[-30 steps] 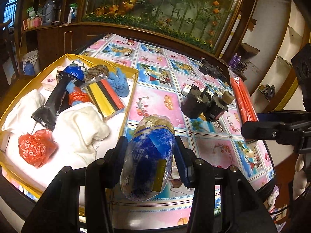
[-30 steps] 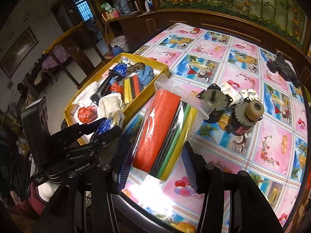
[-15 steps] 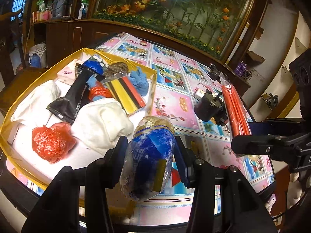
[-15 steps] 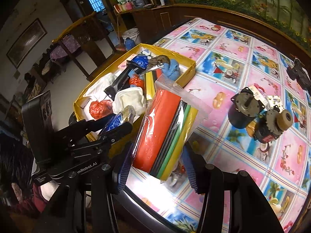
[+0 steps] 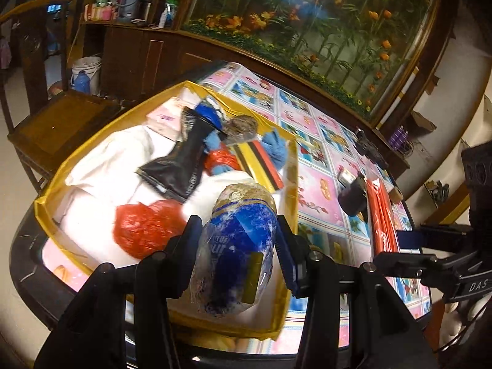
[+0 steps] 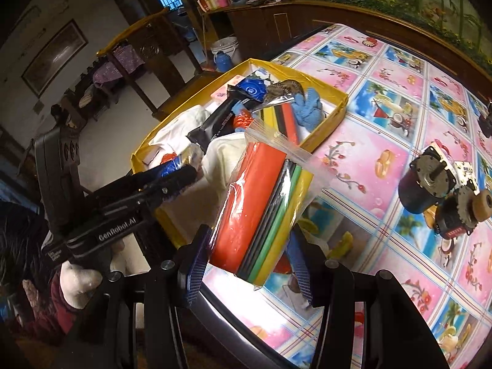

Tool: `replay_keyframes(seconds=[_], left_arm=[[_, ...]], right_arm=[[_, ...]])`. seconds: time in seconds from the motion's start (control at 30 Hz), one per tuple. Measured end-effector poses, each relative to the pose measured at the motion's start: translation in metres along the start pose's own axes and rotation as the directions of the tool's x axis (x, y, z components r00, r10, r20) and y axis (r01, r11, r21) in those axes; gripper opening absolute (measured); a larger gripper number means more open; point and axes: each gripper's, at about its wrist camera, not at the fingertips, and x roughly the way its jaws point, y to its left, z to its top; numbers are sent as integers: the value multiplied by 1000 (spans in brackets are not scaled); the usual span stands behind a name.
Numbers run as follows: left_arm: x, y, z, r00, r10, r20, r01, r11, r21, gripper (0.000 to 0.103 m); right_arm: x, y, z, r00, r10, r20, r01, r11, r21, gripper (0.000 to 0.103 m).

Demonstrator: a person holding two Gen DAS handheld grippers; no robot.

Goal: Organize soft objects
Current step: 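Carry the blue bottle and strip bag over the tray with both tools, then lower and release the blue bottle with the left tool while the right releases the strip bag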

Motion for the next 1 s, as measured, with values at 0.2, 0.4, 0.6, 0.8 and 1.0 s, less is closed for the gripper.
replay_keyframes(seconds=[0.2, 0.4, 0.6, 0.8, 1.0], left_arm=[[-5, 30, 8, 999, 27, 26, -25, 997, -74, 45], [-5, 53, 11, 999, 35, 33, -31, 991, -130, 45], [-6, 73, 13, 999, 37, 37, -30, 984, -177, 45], [-1, 83, 15, 999, 45, 27, -39, 979, -199, 46], [11, 90, 22, 999, 47, 2, -46, 979, -198, 46]], right_arm=[[14, 10, 7, 1000, 22, -7, -22, 1000, -11, 50], [33, 24, 15, 998, 50, -28, -50, 998, -26, 50], [57, 44, 26, 995, 76, -60, -80, 995, -58, 50], [90, 69, 37, 990, 90, -104, -100, 990, -99, 50], [122, 78, 48, 984, 99, -149, -116, 987, -109, 50]])
